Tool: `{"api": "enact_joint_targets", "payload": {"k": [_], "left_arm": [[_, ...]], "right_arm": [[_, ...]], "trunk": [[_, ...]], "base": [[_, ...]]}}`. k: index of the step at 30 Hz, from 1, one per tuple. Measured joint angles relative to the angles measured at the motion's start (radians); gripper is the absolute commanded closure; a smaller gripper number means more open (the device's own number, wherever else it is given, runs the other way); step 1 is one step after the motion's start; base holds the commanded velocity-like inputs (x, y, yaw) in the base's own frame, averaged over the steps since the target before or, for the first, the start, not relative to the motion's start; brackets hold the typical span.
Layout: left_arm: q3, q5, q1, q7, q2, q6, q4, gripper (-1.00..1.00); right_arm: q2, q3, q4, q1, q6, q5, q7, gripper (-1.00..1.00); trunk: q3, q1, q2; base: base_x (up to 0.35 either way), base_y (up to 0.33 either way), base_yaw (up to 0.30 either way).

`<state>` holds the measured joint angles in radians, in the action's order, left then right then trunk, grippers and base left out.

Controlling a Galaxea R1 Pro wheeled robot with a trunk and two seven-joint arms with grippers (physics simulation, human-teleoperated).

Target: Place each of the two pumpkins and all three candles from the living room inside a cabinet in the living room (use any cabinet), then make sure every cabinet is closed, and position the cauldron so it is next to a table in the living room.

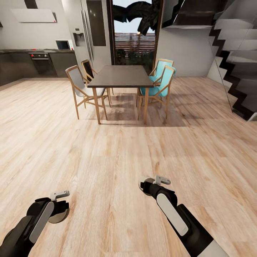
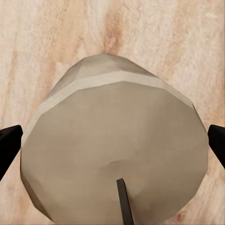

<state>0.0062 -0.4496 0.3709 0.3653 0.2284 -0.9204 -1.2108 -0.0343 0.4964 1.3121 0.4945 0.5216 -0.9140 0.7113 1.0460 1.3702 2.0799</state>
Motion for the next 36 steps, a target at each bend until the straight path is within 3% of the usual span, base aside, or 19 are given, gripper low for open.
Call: {"api": "enact_joint_targets", "payload": {"k": [14, 36], "left_arm": [[0.002, -0.002, 0.000, -0.003, 0.010, -0.003, 0.000, 1.00], [0.002, -0.006, 0.001, -0.004, 0.000, -0.004, 0.005, 1.00]], "right_arm": [[-0.001, -0.002, 0.002, 0.000, 0.007, -0.013, 0.005, 1.00], [0.001, 0.000, 0.000, 0.000, 0.005, -0.013, 0.006, 1.00]], "trunk": [[-0.044, -0.054, -0.098], [-0.113, -0.138, -0.252]], "base": [[0.000, 0.000, 0.000], [0.000, 0.000, 0.000]]}}
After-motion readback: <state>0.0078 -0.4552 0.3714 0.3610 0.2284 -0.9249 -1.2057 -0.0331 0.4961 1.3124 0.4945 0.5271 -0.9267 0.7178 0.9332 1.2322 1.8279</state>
